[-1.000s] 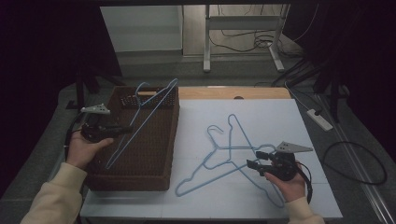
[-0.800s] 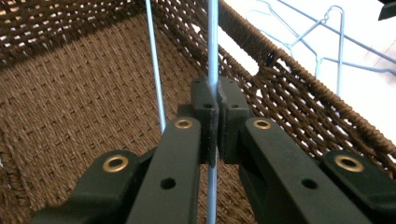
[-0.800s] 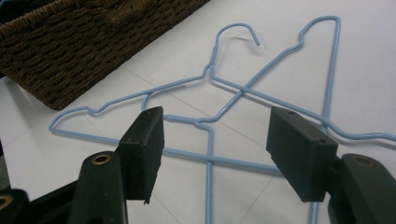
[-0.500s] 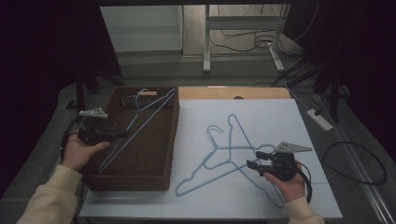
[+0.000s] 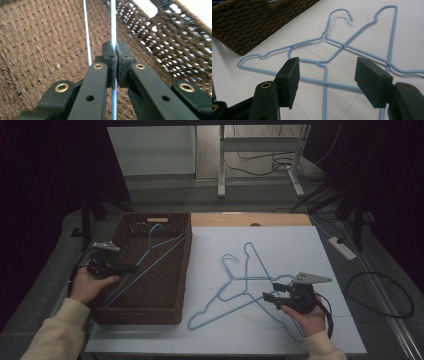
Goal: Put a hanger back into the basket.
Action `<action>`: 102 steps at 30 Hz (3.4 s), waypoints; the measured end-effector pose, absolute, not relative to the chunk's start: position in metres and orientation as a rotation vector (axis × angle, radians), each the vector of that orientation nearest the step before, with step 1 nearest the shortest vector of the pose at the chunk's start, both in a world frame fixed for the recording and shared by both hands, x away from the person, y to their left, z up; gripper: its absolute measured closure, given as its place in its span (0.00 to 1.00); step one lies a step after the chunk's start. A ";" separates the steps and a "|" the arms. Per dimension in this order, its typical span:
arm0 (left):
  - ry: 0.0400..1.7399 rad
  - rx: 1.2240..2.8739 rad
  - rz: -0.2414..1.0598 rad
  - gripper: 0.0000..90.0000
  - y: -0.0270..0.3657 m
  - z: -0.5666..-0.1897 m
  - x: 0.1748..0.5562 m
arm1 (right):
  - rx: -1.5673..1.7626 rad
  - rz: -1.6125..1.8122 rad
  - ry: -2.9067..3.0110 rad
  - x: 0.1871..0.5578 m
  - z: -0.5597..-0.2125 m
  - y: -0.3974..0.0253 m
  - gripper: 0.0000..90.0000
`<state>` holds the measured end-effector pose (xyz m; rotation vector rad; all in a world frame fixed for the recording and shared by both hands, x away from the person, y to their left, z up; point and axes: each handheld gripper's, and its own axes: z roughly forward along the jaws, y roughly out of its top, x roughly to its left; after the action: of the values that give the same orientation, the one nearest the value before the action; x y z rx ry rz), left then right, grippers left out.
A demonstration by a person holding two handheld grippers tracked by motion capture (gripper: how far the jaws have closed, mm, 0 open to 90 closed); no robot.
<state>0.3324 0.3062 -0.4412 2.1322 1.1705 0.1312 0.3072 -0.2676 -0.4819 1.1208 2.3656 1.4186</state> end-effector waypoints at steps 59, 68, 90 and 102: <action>1.239 2.061 0.503 0.39 0.285 -0.415 0.318 | 1.137 1.414 2.378 0.309 -0.483 -0.268 0.41; 1.141 1.965 0.428 0.36 0.275 -0.401 0.297 | 1.119 1.389 2.386 0.310 -0.482 -0.269 0.41; 0.892 1.942 0.315 0.34 0.218 -0.408 0.264 | 1.083 1.338 2.368 0.308 -0.478 -0.274 0.41; 0.868 1.947 0.299 0.34 0.210 -0.416 0.254 | 1.083 1.344 2.341 0.309 -0.474 -0.279 0.41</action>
<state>0.2540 0.2099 -0.4163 1.9469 0.8684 0.2990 0.3087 -0.2792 -0.4740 1.0828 2.3410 1.3439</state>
